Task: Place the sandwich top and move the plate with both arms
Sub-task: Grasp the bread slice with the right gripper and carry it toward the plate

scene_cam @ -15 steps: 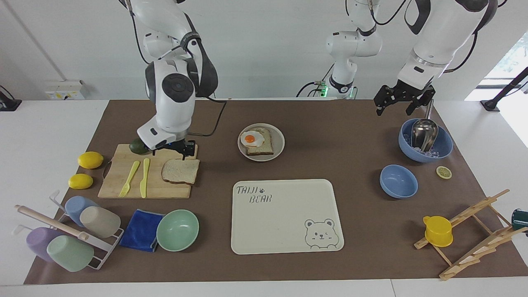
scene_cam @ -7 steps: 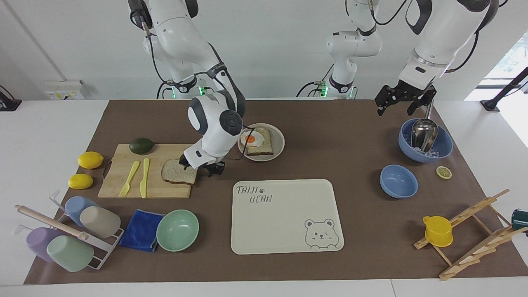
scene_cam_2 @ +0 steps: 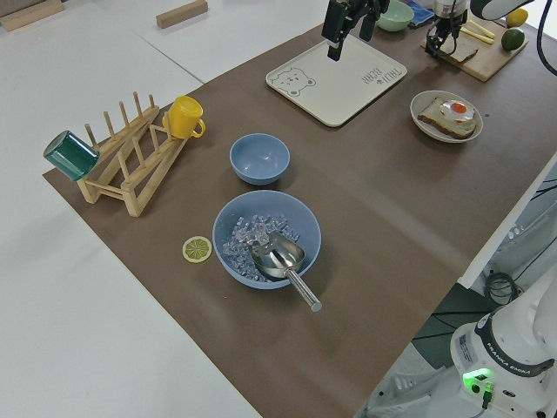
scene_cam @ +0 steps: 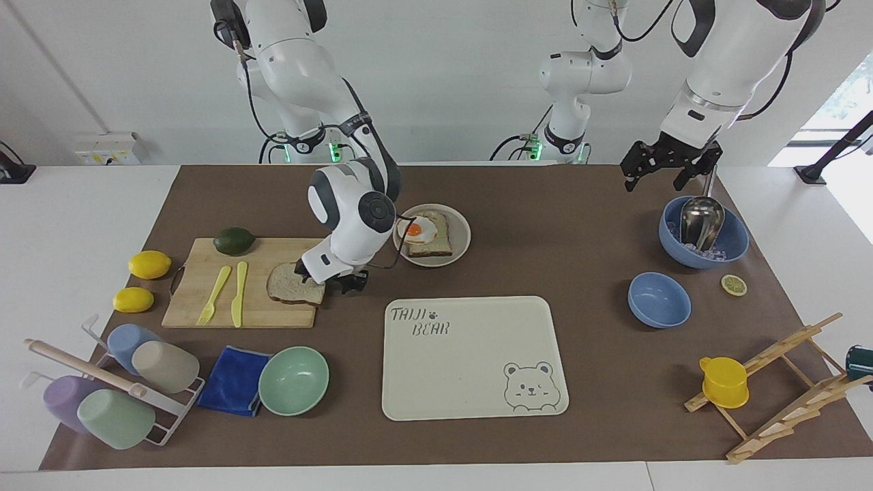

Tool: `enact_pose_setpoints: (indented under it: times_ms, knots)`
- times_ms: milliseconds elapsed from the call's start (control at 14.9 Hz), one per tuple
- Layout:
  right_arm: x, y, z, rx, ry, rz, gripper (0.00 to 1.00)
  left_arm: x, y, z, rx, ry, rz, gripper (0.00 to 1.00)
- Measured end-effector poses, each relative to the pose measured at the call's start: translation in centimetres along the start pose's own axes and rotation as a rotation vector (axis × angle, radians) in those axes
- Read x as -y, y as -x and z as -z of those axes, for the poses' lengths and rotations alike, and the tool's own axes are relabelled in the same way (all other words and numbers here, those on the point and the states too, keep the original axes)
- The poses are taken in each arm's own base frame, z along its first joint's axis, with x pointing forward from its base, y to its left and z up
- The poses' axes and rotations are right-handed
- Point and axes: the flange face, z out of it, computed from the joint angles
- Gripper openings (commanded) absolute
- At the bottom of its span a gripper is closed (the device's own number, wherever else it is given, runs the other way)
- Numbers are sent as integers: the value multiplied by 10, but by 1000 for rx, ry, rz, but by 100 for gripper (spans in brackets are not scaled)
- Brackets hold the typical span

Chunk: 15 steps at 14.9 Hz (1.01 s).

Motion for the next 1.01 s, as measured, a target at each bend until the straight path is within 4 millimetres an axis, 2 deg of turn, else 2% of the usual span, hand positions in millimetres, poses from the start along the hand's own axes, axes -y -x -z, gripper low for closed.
enact_pose_setpoints:
  times_ms: [739, 806, 1007]
  knots:
    - [6, 13, -18, 23, 13, 24, 100, 2, 0, 0, 0, 0, 4, 100]
    - [6, 15, -20, 25, 14, 27, 96, 2, 0, 0, 0, 0, 4, 100]
    - [5, 18, -20, 25, 15, 28, 70, 2, 0, 0, 0, 0, 3, 100]
